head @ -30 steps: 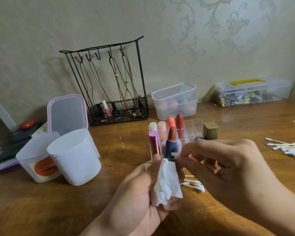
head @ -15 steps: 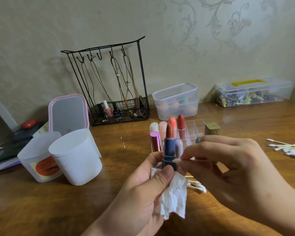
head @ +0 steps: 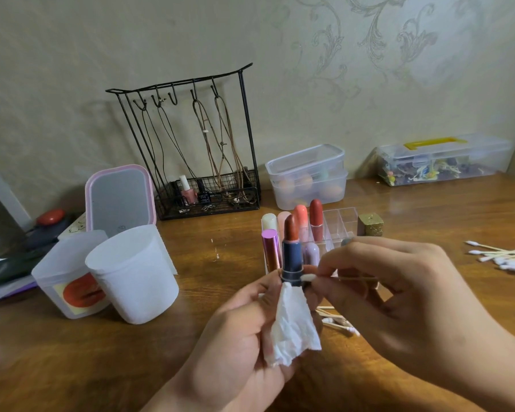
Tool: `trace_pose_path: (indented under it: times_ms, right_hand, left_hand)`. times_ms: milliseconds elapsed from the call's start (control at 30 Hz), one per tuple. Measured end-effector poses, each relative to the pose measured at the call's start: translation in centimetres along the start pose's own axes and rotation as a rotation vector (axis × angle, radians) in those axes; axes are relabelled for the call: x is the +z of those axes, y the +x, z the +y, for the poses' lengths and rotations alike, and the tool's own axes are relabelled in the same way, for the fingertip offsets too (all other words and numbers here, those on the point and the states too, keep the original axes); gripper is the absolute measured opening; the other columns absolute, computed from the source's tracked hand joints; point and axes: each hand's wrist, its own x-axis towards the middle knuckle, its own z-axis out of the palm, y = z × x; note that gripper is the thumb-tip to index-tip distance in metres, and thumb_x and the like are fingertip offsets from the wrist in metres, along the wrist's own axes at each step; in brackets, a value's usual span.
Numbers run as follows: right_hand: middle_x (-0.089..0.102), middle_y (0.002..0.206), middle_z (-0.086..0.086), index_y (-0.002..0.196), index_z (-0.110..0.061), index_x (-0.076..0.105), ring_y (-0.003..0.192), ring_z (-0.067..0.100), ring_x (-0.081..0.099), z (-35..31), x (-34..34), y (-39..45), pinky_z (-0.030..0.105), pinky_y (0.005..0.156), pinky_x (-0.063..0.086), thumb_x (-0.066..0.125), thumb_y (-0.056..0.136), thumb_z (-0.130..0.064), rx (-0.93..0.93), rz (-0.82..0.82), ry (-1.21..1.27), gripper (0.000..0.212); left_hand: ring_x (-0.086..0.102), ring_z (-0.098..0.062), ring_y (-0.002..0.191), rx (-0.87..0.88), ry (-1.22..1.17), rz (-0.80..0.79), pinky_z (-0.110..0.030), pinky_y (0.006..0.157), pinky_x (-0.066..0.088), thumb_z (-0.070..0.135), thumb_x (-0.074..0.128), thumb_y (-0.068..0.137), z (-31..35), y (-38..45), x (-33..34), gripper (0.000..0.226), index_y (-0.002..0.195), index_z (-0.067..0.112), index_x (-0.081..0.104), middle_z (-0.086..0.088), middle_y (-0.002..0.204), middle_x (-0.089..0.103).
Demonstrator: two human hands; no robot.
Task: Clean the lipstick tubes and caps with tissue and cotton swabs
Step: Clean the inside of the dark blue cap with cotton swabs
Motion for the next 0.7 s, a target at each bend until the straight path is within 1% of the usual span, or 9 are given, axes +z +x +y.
trace_pose_path:
  times_ms: [67, 133, 233, 333, 367, 433, 500, 600, 700]
  right_hand:
    - [0.059, 0.069, -0.017, 0.082, -0.029, 0.068, 0.057, 0.004, 0.055, 0.0, 0.0, 0.0, 0.029, 0.049, 0.047, 0.068, 0.084, -0.032, 0.003, 0.009, -0.014, 0.004]
    - [0.057, 0.069, -0.018, 0.082, -0.029, 0.067, 0.056, 0.003, 0.054, 0.0, 0.0, 0.1, 0.030, 0.048, 0.047, 0.069, 0.084, -0.031, 0.004, 0.025, -0.029, 0.003]
    - [0.058, 0.068, -0.019, 0.085, -0.031, 0.062, 0.055, 0.004, 0.055, 0.1, 0.1, 0.2, 0.030, 0.047, 0.048, 0.061, 0.088, -0.036, 0.029, 0.060, -0.026, 0.007]
    - [0.052, 0.058, -0.018, 0.087, -0.035, 0.054, 0.049, 0.005, 0.048, 0.5, 0.1, 0.4, 0.027, 0.045, 0.042, 0.045, 0.093, -0.047, 0.124, 0.100, -0.042, 0.016]
    - [0.051, 0.059, -0.018, 0.086, -0.036, 0.052, 0.049, 0.005, 0.047, 0.7, 0.2, 0.4, 0.022, 0.044, 0.037, 0.041, 0.094, -0.049, 0.151, 0.100, -0.035, 0.019]
    - [0.052, 0.061, -0.015, 0.083, -0.037, 0.049, 0.050, 0.006, 0.045, 0.8, 0.5, 0.2, 0.021, 0.046, 0.034, 0.037, 0.094, -0.054, 0.188, 0.074, 0.019, 0.023]
    - [0.047, 0.058, -0.008, 0.080, -0.032, 0.050, 0.049, 0.006, 0.039, 0.6, 0.8, 0.0, 0.024, 0.045, 0.031, 0.044, 0.090, -0.062, 0.227, 0.030, 0.123, 0.032]
    - [0.044, 0.054, -0.012, 0.081, -0.031, 0.056, 0.049, 0.008, 0.036, 0.3, 1.5, -0.1, 0.021, 0.046, 0.027, 0.065, 0.084, -0.053, 0.296, -0.068, 0.138, 0.025]
    - [0.051, 0.059, -0.021, 0.082, -0.033, 0.058, 0.050, 0.011, 0.041, 0.1, 2.3, -0.1, 0.021, 0.046, 0.029, 0.072, 0.083, -0.042, 0.378, -0.172, 0.037, 0.017]
  left_hand:
    - [0.064, -0.034, 0.050, 0.000, 0.012, 0.069, -0.039, 0.047, 0.054, -0.005, 0.048, 0.076, -0.1, 0.4, -0.5, 0.026, 0.077, -0.006, 0.073, -0.024, 0.063, 0.065]
    - [0.060, -0.034, 0.054, -0.027, 0.036, 0.072, -0.036, 0.048, 0.051, 0.002, 0.051, 0.071, -0.3, 0.7, -1.0, 0.034, 0.100, -0.007, 0.066, -0.023, 0.068, 0.064]
    - [0.062, -0.025, 0.052, -0.030, -0.042, -0.042, -0.031, 0.039, 0.048, 0.012, 0.051, 0.071, -0.1, 0.7, -1.6, 0.035, 0.092, -0.004, 0.073, -0.020, 0.072, 0.066]
    - [0.067, -0.030, 0.082, 0.034, -0.172, -0.207, -0.038, 0.062, 0.054, 0.006, 0.046, 0.091, 1.5, 1.0, -2.7, 0.035, 0.121, -0.006, 0.060, -0.022, 0.099, 0.067]
    - [0.066, -0.030, 0.083, 0.070, -0.198, -0.208, -0.039, 0.067, 0.053, 0.008, 0.044, 0.096, 2.0, 1.2, -3.2, 0.036, 0.127, -0.007, 0.054, -0.020, 0.098, 0.065]
    - [0.061, -0.020, 0.062, 0.129, -0.140, -0.127, -0.030, 0.056, 0.051, 0.015, 0.051, 0.092, 3.3, 1.7, -3.9, 0.035, 0.122, 0.000, 0.060, -0.010, 0.082, 0.062]
    - [0.056, -0.015, 0.057, 0.201, -0.019, -0.001, -0.024, 0.050, 0.046, 0.021, 0.056, 0.086, 4.3, 1.8, -4.3, 0.034, 0.116, 0.008, 0.063, -0.004, 0.081, 0.062]
    - [0.056, -0.018, 0.074, 0.190, 0.078, 0.112, -0.029, 0.052, 0.046, 0.018, 0.062, 0.079, 4.7, 2.0, -4.6, 0.024, 0.101, 0.010, 0.069, -0.006, 0.093, 0.065]
    - [0.059, -0.025, 0.090, 0.111, 0.190, 0.202, -0.034, 0.062, 0.049, 0.015, 0.062, 0.077, 4.8, 2.3, -4.9, 0.021, 0.096, 0.011, 0.070, -0.010, 0.095, 0.063]
